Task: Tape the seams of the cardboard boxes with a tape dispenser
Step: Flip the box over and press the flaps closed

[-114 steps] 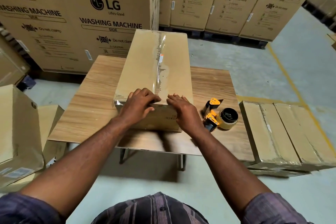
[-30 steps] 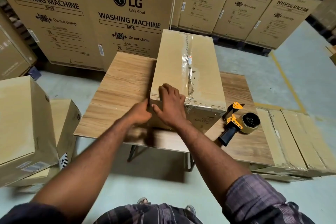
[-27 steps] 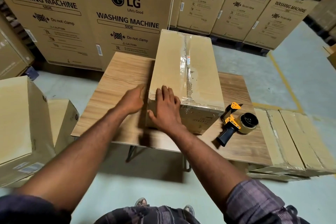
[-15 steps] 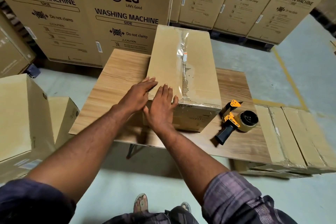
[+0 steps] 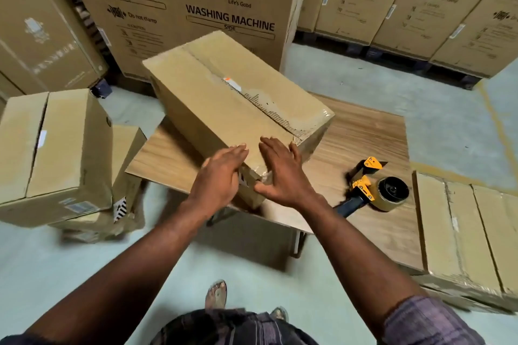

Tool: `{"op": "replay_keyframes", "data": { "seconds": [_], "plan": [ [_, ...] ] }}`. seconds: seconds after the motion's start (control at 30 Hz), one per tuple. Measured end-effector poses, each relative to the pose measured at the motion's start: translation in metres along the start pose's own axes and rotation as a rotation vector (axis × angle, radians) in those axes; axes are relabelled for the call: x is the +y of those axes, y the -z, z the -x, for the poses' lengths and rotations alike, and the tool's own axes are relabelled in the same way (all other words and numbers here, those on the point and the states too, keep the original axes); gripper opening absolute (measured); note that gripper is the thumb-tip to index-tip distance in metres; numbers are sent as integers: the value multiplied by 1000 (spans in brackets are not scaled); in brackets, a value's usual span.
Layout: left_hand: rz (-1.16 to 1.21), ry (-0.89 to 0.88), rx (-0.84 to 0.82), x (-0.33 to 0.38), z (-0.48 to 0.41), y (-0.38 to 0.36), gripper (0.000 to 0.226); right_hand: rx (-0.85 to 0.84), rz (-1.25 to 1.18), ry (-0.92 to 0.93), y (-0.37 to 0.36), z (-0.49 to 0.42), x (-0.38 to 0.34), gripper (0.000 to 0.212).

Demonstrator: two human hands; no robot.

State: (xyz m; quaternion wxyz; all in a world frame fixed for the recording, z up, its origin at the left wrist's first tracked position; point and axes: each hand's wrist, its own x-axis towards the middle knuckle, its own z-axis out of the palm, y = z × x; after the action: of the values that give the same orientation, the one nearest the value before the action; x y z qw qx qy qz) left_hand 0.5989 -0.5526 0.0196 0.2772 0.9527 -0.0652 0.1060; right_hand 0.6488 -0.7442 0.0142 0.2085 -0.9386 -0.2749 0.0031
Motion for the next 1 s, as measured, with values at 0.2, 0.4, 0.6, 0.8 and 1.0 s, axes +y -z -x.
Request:
{"op": "replay_keyframes", "data": {
  "seconds": [0.2, 0.4, 0.6, 0.8, 1.0],
  "plan": [
    [-77, -137, -34, 36, 15, -27, 60, 9, 25, -69, 28, 38, 50, 89],
    [-55, -15, 2, 28, -7, -38, 57, 16, 204, -289, 40, 40, 49, 89],
    [-87, -88, 0, 23, -13, -39, 57, 71, 183, -369, 14, 42, 22, 85],
    [-171, 0, -73, -35, -31, 8, 67, 1, 242, -375, 34, 14, 79, 85],
    [-208, 26, -25, -105, -31, 57, 67, -83, 279, -606, 52, -41, 72, 87]
  ]
}}
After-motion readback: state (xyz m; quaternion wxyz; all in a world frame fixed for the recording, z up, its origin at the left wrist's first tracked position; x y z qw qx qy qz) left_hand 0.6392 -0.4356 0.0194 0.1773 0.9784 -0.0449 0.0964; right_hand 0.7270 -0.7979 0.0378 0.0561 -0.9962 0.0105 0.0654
